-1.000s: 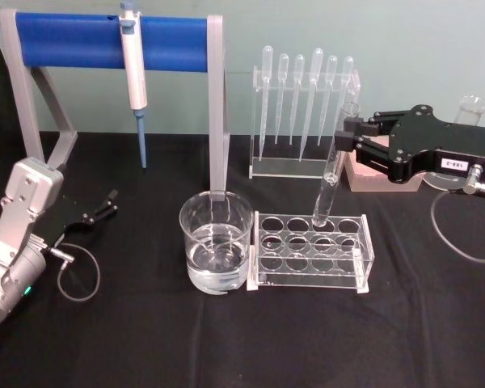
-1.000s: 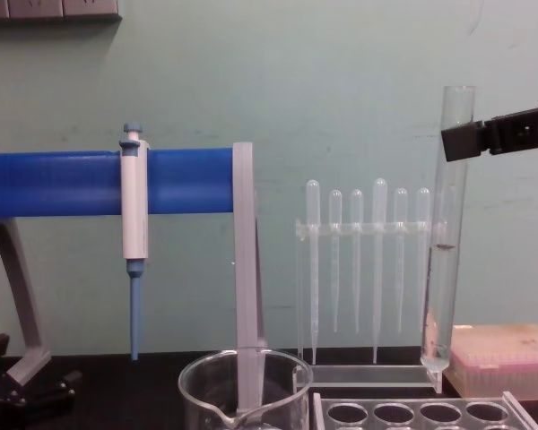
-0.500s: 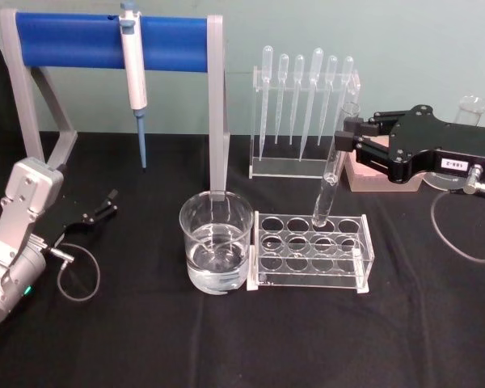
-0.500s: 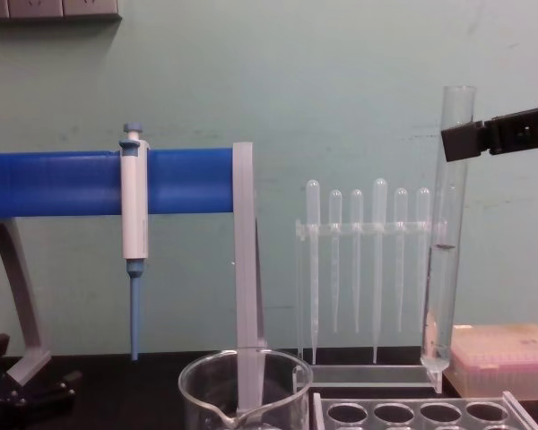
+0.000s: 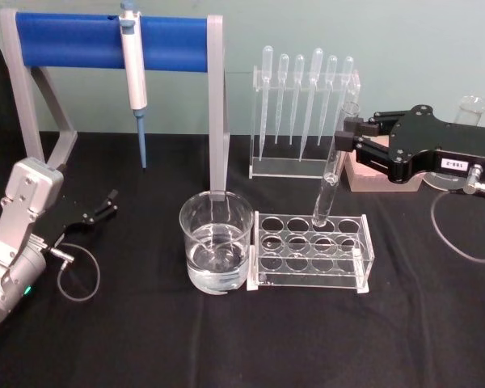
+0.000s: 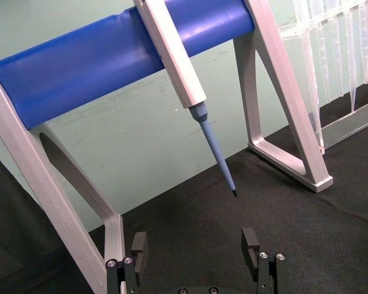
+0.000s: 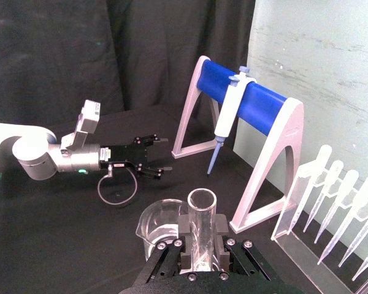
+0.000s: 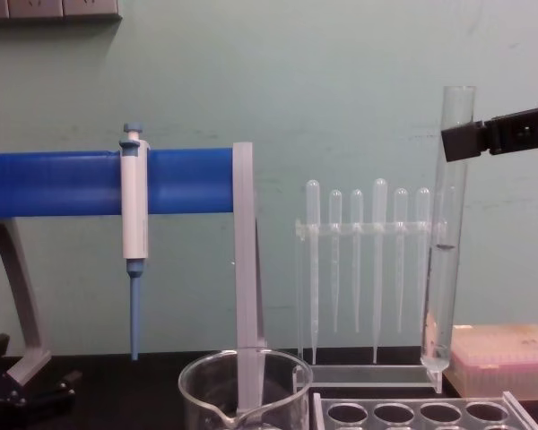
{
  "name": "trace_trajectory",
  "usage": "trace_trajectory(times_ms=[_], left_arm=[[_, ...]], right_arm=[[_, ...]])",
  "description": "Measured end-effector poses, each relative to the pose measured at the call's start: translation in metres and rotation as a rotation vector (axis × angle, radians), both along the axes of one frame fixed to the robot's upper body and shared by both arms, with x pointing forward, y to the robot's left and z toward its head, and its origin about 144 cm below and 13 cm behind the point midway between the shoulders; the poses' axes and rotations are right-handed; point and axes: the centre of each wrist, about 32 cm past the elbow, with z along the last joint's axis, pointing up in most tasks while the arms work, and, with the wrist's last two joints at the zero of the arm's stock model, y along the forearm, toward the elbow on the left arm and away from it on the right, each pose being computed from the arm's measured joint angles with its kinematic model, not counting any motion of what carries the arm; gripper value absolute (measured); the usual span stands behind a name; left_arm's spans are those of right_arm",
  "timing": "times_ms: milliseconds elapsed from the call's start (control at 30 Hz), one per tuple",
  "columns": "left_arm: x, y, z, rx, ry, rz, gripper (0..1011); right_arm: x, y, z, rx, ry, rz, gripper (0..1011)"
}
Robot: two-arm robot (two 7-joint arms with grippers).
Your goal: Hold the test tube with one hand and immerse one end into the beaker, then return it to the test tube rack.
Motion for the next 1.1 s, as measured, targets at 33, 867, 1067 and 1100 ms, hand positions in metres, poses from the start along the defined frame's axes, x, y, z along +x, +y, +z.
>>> trace_trajectory(times_ms=[33,867,1067,1100], left_arm=[[0.0000,0.0000,0.0000,0.000,0.000,0.000,1000],[0.0000,0.0000,0.0000,0.000,0.000,0.000,1000],[0.0000,0.0000,0.0000,0.000,0.000,0.000,1000],[0.0000,0.0000,0.0000,0.000,0.000,0.000,1000]], right_arm=[[0.0000,0.0000,0.0000,0.000,0.000,0.000,221],[0.0000,0.0000,0.0000,0.000,0.000,0.000,221],[0.0000,0.0000,0.0000,0.000,0.000,0.000,221],[0.0000,0.0000,0.0000,0.000,0.000,0.000,221]])
